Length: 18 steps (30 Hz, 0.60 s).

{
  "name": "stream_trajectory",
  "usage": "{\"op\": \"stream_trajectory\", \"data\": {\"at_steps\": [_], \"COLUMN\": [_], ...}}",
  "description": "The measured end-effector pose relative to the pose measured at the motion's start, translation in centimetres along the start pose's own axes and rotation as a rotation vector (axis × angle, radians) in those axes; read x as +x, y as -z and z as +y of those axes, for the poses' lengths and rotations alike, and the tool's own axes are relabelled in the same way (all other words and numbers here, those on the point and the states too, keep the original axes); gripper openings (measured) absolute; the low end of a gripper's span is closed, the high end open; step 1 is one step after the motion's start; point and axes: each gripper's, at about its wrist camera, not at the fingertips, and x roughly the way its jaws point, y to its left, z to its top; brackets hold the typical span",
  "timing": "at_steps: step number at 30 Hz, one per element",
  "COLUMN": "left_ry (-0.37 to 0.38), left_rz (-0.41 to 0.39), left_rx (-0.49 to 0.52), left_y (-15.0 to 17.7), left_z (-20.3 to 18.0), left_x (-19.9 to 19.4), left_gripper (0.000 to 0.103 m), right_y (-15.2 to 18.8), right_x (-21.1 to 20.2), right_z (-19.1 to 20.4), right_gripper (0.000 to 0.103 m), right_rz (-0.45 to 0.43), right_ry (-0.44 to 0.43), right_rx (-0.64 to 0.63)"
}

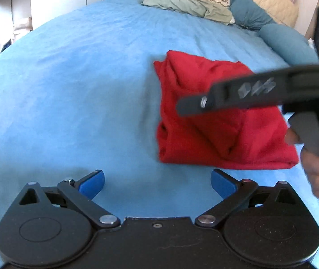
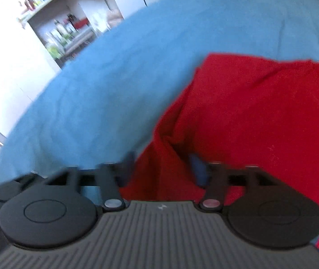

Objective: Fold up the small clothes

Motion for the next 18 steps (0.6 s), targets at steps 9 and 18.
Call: {"op": "stream_trajectory", "data": {"at_steps": [9, 18], "left_ry": [0.055, 0.051], "left_rz": [-0.059, -0.055], "left_rx": [-0.016, -0.035], "left_y": [-1.3, -3.7], "left_z": [-0.8, -3.0], "left_x": [-1.4, 1.5], "left_gripper": [0.102, 0.102], "right_y": [5.3, 14.3], "right_x": [-11.7, -10.4], "right_z": [-4.1, -7.0], "right_gripper": [0.102, 0.1], "right_rz": [-0.209, -0.139], "right_ry": [0.296, 0.469], "right_rx": [-0.066, 0.025]}}
